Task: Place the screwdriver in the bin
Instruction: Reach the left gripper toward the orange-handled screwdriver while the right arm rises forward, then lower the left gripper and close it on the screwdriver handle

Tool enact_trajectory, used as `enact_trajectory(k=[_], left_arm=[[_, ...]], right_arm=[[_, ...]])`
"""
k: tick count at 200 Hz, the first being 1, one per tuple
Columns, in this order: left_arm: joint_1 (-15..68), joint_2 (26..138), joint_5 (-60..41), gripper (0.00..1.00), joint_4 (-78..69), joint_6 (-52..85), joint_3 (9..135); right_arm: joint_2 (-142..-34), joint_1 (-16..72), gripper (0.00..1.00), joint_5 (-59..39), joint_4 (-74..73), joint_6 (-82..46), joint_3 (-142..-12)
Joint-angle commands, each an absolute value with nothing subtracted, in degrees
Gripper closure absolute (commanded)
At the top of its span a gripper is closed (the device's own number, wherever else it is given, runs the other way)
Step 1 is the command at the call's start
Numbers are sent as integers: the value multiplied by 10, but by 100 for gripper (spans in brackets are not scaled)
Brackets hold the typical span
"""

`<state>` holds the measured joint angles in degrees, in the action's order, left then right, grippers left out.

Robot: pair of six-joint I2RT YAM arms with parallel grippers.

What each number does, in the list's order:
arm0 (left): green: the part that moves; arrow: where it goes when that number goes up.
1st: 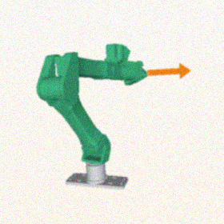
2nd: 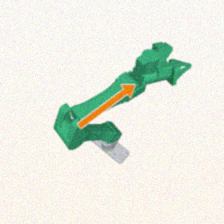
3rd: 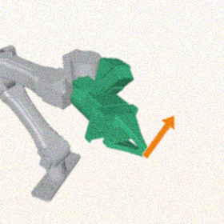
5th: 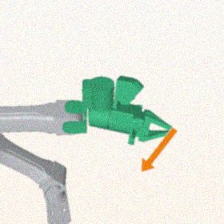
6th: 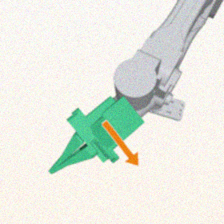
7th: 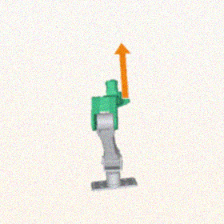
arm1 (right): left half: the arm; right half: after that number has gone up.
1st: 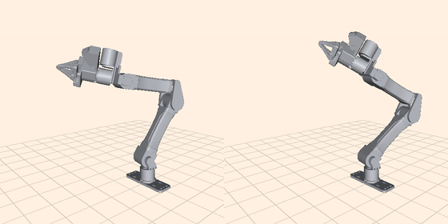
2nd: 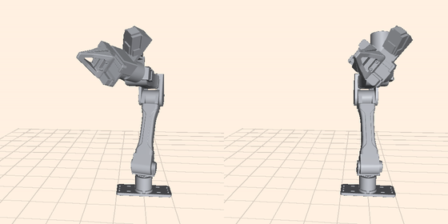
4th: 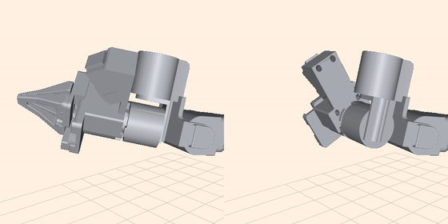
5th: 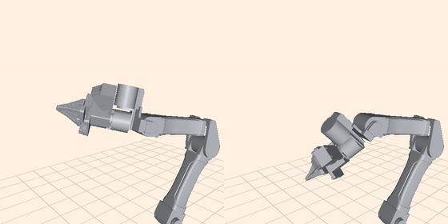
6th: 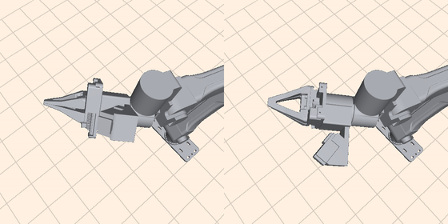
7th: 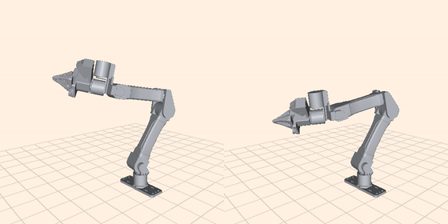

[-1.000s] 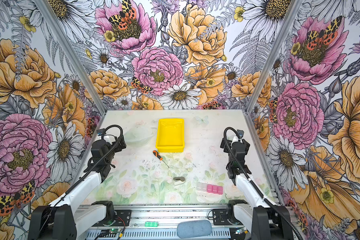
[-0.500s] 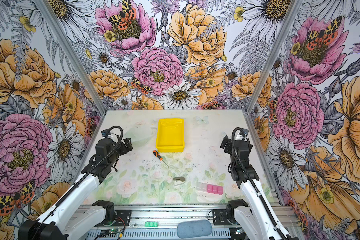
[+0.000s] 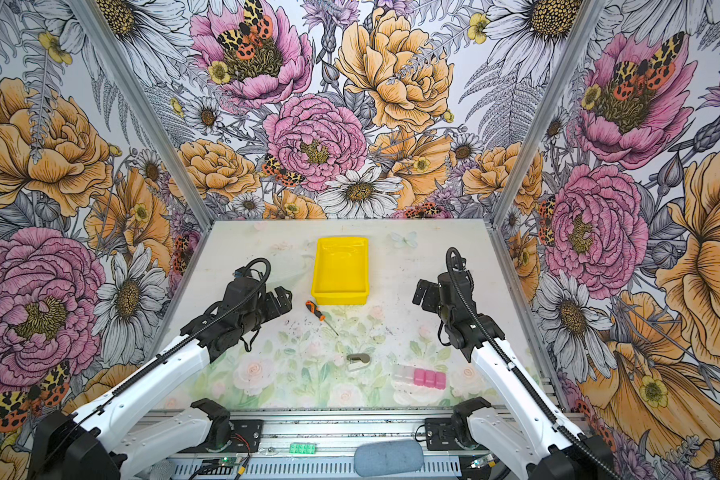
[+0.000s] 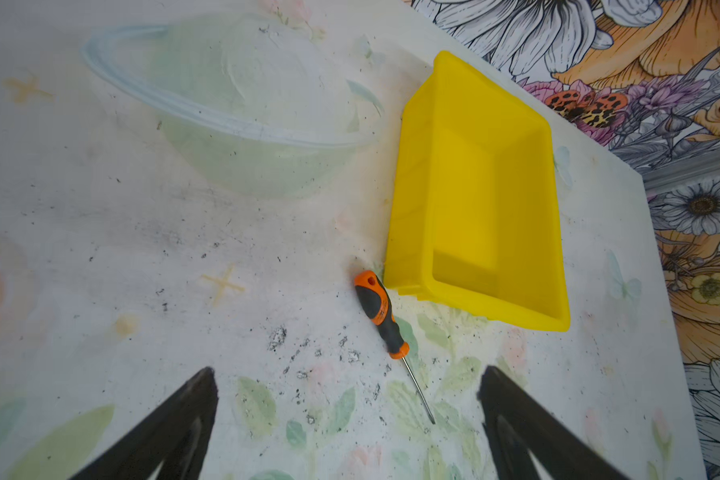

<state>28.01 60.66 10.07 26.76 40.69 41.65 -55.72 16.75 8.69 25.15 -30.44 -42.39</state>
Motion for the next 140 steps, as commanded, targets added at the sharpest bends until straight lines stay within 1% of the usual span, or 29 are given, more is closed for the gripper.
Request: enact_trajectory(k=[1,10,44,88,140], left_arm=[[316,643,116,1,295,462,442],[324,667,136,1,304,474,452],[347,737,163,1,307,522,472],[372,824,178,1,307,546,511],[390,929,206,10,307,569,575]], right_arm=[[-569,185,1,45,290,-299,-455],[-570,186,1,35,295,-294,-457],[-573,191,1,-17,308,-254,-470],[-566,192,1,-39,333,-223,-482],[-577,192,1,-37,332,-213,-490]])
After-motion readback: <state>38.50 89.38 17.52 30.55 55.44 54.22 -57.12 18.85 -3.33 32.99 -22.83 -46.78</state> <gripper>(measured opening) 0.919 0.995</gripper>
